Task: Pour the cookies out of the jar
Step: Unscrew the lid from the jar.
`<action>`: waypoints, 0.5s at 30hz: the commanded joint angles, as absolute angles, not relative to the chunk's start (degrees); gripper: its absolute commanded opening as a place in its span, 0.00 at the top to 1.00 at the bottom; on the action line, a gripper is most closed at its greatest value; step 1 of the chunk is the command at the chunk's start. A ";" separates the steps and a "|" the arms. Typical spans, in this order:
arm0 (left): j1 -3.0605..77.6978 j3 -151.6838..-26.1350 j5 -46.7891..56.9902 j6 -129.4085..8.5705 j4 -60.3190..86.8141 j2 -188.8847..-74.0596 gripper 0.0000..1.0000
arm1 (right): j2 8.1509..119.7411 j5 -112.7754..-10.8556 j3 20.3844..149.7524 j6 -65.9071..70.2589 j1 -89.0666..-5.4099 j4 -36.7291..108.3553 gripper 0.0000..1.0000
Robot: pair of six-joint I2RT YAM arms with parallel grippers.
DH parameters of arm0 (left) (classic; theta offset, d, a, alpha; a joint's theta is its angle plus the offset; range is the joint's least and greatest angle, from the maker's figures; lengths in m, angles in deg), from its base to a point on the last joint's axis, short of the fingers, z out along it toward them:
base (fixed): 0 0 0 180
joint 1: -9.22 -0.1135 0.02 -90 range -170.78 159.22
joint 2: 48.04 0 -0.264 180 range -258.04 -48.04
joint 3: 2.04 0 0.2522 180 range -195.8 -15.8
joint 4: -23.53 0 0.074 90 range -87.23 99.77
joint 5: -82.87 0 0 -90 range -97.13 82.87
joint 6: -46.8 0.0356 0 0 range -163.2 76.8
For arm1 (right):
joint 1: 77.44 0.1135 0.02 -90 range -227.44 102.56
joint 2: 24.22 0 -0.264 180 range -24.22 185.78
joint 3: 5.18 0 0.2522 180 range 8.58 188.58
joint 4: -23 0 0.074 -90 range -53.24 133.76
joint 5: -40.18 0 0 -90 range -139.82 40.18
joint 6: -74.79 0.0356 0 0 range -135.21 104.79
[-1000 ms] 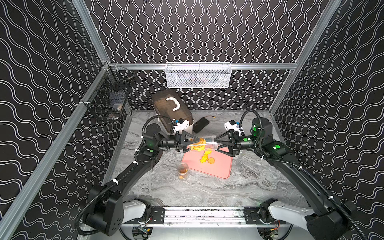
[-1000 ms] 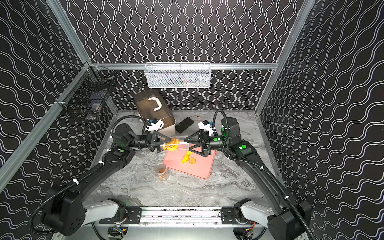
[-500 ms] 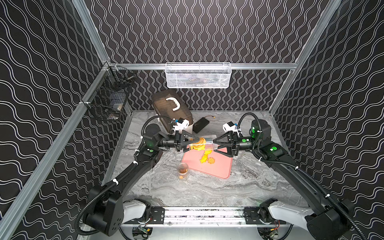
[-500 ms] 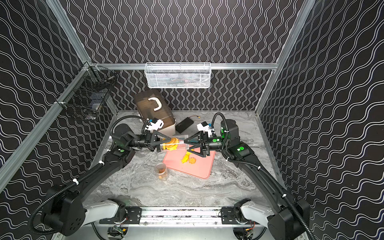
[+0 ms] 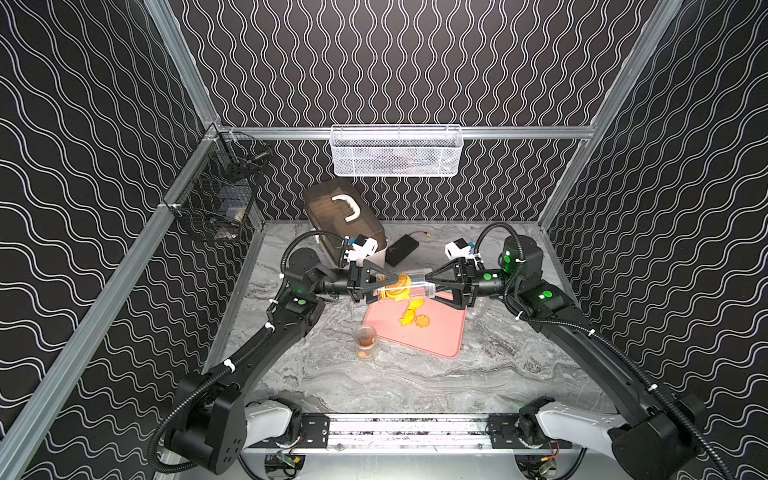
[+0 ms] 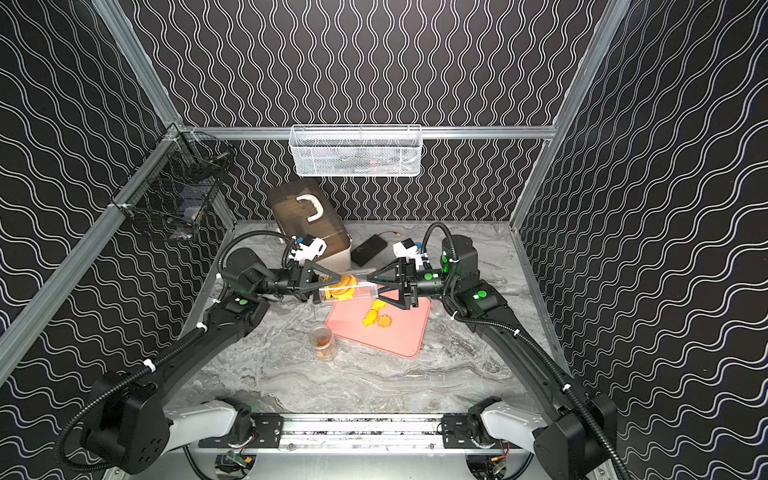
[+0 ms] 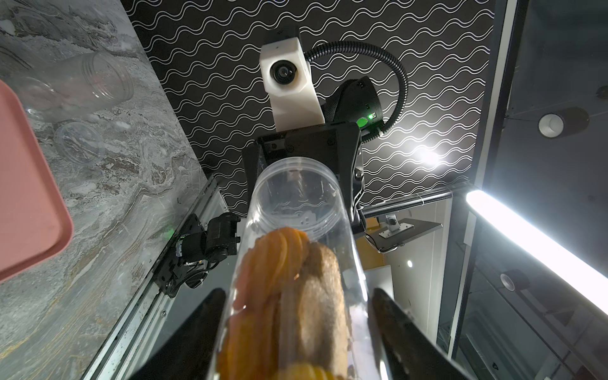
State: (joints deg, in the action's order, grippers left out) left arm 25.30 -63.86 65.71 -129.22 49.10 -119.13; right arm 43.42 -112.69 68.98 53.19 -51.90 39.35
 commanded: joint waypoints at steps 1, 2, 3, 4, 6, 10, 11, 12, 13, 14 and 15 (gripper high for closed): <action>25.30 -64.23 66.68 -130.72 52.08 -118.75 0.31 | 43.31 -113.49 69.22 54.22 -51.78 36.19 0.30; 25.36 -64.23 66.70 -130.69 52.07 -118.79 0.31 | 43.36 -113.43 69.14 54.15 -51.78 36.34 0.29; 25.39 -64.32 66.70 -130.73 52.06 -118.79 0.31 | 43.29 -113.39 69.13 54.13 -51.82 36.41 0.28; 25.39 -64.32 66.73 -130.79 52.12 -118.88 0.31 | 43.33 -113.42 69.13 54.05 -51.86 36.63 0.25; 25.48 -64.28 66.79 -130.87 52.34 -118.86 0.31 | 43.39 -113.62 69.48 53.55 -51.95 37.40 0.21; 25.57 -64.29 66.79 -130.58 51.99 -118.80 0.31 | 43.46 -114.04 69.58 53.57 -52.47 37.40 0.20; 25.57 -64.31 66.75 -130.52 51.80 -118.68 0.31 | 43.52 -114.15 69.49 54.07 -52.57 36.80 0.21; 25.57 -64.30 66.83 -130.31 51.60 -118.70 0.31 | 43.61 -114.32 69.37 54.58 -52.57 36.15 0.21; 25.64 -64.28 66.85 -130.30 51.45 -118.70 0.31 | 43.66 -114.47 69.32 54.82 -52.52 35.77 0.22; 25.65 -64.19 66.80 -130.08 51.38 -118.63 0.31 | 43.69 -114.60 69.18 55.27 -52.57 35.26 0.22; 25.71 -64.23 66.87 -130.06 51.35 -118.69 0.31 | 43.72 -114.68 69.06 55.75 -52.65 34.69 0.22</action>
State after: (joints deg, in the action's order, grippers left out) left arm 25.60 -63.86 66.12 -129.22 49.36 -119.09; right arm 43.53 -113.72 69.13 53.87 -52.56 38.55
